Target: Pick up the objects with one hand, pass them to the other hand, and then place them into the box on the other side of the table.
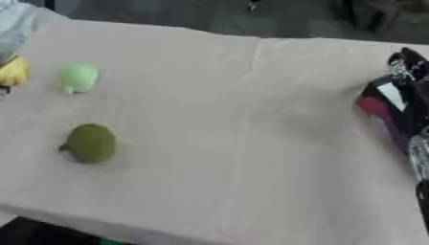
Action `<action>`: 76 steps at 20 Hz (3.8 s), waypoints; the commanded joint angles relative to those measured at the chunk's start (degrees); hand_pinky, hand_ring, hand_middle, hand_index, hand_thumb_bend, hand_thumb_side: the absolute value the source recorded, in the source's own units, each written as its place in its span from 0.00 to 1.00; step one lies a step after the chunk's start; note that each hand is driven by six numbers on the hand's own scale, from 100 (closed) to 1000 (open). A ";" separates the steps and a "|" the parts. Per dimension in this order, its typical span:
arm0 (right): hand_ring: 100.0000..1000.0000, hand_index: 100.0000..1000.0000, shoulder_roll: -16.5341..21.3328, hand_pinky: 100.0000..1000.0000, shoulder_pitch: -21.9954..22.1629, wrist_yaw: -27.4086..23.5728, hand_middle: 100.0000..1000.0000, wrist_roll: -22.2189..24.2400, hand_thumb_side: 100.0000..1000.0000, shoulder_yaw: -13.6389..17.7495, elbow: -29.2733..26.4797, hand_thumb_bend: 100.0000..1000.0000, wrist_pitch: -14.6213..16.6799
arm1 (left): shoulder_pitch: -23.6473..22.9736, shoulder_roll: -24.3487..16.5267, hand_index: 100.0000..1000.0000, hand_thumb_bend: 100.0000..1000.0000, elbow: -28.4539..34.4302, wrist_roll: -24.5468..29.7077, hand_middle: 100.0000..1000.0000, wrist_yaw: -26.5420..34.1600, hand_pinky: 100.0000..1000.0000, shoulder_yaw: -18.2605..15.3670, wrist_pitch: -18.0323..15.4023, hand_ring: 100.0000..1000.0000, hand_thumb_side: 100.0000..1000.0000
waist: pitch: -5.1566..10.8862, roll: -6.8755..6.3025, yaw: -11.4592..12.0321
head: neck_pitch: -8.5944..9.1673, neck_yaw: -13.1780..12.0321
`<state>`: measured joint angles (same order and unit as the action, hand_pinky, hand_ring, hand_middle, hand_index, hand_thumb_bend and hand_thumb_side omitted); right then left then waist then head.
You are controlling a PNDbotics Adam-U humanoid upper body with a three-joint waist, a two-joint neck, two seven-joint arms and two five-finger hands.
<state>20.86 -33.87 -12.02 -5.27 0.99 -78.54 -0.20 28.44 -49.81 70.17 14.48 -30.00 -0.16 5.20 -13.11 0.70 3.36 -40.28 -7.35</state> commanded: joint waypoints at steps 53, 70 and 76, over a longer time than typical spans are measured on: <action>0.94 0.92 -21.35 0.97 -25.44 35.89 0.91 22.69 0.19 -21.39 5.48 0.15 -3.97 | 1.40 22.85 0.45 0.00 21.32 -18.71 0.46 -3.26 0.69 11.30 -4.29 0.47 0.00 | 1.46 0.80 -0.17 | -0.92 9.27; 0.93 0.91 -21.90 0.96 -26.10 39.40 0.90 30.74 0.00 -21.77 6.43 0.34 2.94 | 1.01 22.85 0.45 0.00 21.53 -16.64 0.46 -0.83 0.70 12.14 -11.00 0.47 0.00 | 1.25 0.66 -0.21 | -1.90 9.21; 0.93 0.91 -22.51 0.96 -26.05 39.82 0.89 29.64 0.00 -22.10 6.74 0.34 3.70 | 1.08 23.19 0.45 0.00 21.52 -13.98 0.46 0.70 0.70 12.61 -12.56 0.47 0.00 | 1.04 0.56 -0.04 | -1.86 9.54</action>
<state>-1.36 -58.56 27.51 24.60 -21.22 -71.33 3.19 28.77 -26.26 90.68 -0.06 -29.91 12.55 -6.97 -13.07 1.66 3.22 -42.18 1.95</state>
